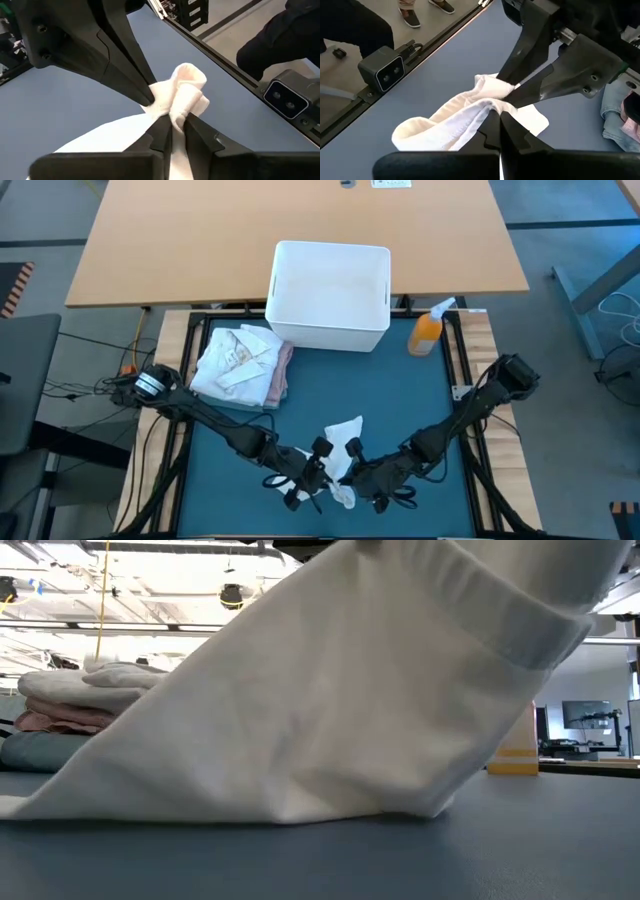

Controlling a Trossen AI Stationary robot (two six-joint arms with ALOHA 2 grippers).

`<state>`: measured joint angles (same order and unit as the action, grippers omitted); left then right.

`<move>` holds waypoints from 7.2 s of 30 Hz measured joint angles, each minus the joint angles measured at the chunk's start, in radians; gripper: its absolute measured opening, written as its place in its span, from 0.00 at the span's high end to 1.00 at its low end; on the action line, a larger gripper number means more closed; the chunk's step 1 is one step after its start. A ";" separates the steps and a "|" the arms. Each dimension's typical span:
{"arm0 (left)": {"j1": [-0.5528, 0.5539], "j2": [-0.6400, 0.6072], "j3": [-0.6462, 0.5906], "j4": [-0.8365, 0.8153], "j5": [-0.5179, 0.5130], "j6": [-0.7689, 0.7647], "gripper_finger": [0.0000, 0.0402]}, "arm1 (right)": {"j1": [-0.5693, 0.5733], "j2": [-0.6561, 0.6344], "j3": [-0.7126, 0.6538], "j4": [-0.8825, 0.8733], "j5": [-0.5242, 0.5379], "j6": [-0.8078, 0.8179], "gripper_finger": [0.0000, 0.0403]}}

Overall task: Fold Laundry from Bin
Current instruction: Fold the white shorts

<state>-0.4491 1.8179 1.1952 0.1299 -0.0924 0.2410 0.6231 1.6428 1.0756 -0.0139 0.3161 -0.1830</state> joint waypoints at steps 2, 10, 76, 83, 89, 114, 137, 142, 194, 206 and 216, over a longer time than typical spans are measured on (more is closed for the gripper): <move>-0.001 0.000 0.000 0.001 -0.001 0.000 0.87 | 0.000 0.000 0.000 0.000 0.000 0.005 0.97; -0.002 0.000 0.000 0.007 -0.060 -0.017 0.72 | 0.000 0.000 0.000 -0.004 -0.002 0.019 0.97; -0.008 0.000 0.000 0.066 0.046 0.001 0.99 | -0.028 -0.024 0.000 0.060 -0.059 0.093 0.76; -0.010 -0.088 0.000 0.065 0.122 0.060 1.00 | 0.021 -0.247 -0.002 -0.186 0.004 0.195 0.67; -0.010 -0.231 -0.002 0.139 0.171 0.101 1.00 | 0.109 -0.432 -0.155 -0.088 0.126 0.198 0.69; 0.053 -0.231 -0.004 0.095 -0.120 -0.111 1.00 | 0.134 -0.404 -0.444 0.567 0.079 0.201 0.70; 0.048 -0.288 -0.170 0.324 -0.377 -0.259 1.00 | -0.035 -0.371 -0.352 0.365 0.112 0.246 0.25; 0.057 -0.288 -0.192 0.350 -0.377 -0.280 1.00 | -0.052 -0.371 -0.352 0.385 0.128 0.273 0.25; 0.039 0.118 -0.201 0.435 -0.136 -0.464 1.00 | -0.073 -0.073 -0.269 0.129 -0.059 0.533 0.92; 0.006 0.174 -0.151 0.443 -0.261 -0.496 1.00 | -0.048 -0.013 -0.139 -0.113 -0.039 0.715 0.92; 0.044 0.025 -0.150 0.260 -0.471 -0.492 1.00 | -0.153 -0.126 -0.127 -0.262 -0.001 0.758 0.92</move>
<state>-0.4051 1.8427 1.0454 0.3902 -0.5636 -0.2508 0.4698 1.5166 0.9489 -0.2755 0.3146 0.5754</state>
